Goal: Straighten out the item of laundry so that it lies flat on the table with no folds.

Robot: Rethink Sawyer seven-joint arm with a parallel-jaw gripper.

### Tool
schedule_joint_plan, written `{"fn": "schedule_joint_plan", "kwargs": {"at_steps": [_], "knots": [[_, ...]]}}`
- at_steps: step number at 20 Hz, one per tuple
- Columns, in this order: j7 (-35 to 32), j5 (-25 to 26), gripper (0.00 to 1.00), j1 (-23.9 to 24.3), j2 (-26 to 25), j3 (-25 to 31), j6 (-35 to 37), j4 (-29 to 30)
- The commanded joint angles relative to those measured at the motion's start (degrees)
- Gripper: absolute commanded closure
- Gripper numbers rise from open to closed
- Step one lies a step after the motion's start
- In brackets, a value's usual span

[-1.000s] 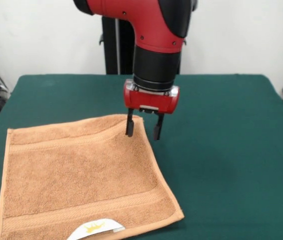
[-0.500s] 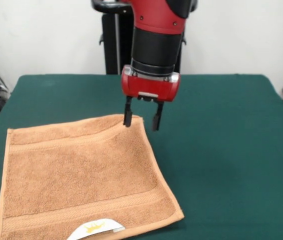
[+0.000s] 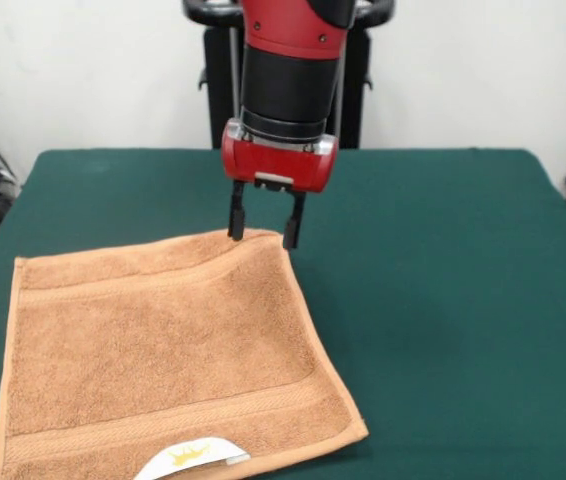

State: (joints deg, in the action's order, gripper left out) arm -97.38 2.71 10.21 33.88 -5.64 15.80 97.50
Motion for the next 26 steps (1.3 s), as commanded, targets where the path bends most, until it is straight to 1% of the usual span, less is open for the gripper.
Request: {"fn": "schedule_joint_plan", "kwargs": {"at_steps": [1, 6, 15, 22, 26], "knots": [[-4.7, 3.8, 0.0, -0.7, -3.2, 5.6, -2.3, 5.8], [-6.2, 4.0, 0.0, -1.7, -2.9, 5.0, -2.5, 6.9], [-5.5, 4.4, 0.0, -0.9, -3.3, 5.7, -2.1, 5.8], [-4.3, 5.2, 0.0, 2.0, -7.3, 7.8, -5.9, 2.9], [-4.2, 5.1, 0.0, 2.0, -7.5, 7.6, -5.5, 2.5]]}}
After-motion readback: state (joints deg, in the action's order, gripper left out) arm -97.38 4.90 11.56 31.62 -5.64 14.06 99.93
